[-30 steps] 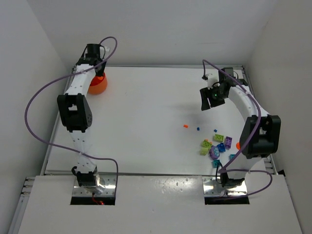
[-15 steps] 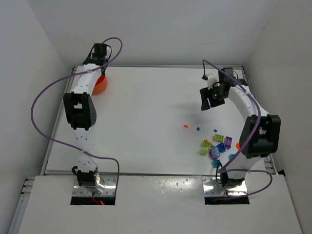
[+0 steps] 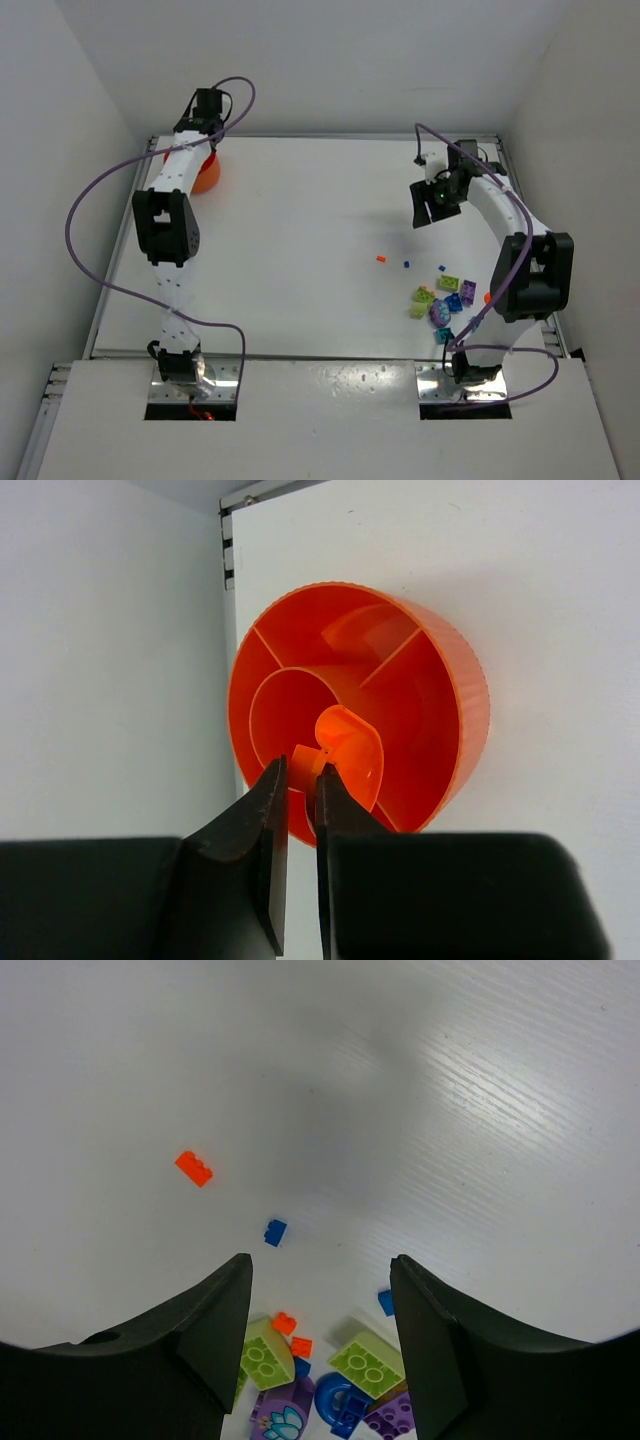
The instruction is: Sort the legos into containers by color
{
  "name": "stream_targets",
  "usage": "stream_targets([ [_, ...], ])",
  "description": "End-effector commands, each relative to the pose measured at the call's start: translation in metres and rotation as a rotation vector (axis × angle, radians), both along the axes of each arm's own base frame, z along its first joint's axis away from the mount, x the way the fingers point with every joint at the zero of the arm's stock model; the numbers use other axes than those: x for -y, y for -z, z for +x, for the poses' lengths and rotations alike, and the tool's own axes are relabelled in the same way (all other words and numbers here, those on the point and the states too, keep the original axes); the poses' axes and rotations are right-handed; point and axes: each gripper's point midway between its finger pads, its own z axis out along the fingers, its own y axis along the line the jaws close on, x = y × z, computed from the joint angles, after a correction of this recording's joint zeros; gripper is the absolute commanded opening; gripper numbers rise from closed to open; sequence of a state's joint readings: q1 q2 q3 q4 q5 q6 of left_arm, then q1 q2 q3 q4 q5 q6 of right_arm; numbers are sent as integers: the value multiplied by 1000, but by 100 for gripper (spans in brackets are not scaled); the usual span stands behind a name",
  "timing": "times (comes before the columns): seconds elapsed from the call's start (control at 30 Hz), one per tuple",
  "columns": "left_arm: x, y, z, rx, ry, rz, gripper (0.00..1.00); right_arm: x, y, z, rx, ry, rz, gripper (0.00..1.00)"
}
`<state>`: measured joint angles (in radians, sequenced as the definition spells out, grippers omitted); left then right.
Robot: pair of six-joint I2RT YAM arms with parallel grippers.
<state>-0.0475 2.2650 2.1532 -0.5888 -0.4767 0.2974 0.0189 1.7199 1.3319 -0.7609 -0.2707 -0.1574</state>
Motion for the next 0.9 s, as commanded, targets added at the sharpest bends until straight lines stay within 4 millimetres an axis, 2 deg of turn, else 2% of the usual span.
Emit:
stream_targets([
  [0.0,5,-7,11,39,11,8,15,0,-12,16,56,-3,13,58],
  [0.23,3,3,12,21,2,15,17,1,-11,19,56,1,4,58],
  [0.3,3,6,10,11,2,16,23,1,-8,19,47,1,4,58],
  [0.33,5,7,11,11,11,9,34,1,-8,19,47,1,4,58],
  [0.43,6,8,12,11,18,3,52,1,-8,19,47,1,4,58],
  [0.47,6,8,12,11,18,3,56,1,-8,19,47,1,4,58],
  [0.53,8,3,12,20,25,-3,56,1,-8,19,47,1,4,58],
  [0.7,11,-19,12,67,37,-25,56,3,-8,17,51,-6,-9,58],
  [0.73,18,-23,14,76,48,-26,56,4,-3,11,32,-23,-17,58],
  [0.77,18,-39,11,104,48,-27,56,5,-1,6,30,-35,-22,57],
  [0.83,35,-55,10,128,95,-35,56,7,-3,-7,27,-93,-46,55],
  [0.87,41,-72,7,153,127,-60,57,13,3,-17,7,-106,-63,53],
])
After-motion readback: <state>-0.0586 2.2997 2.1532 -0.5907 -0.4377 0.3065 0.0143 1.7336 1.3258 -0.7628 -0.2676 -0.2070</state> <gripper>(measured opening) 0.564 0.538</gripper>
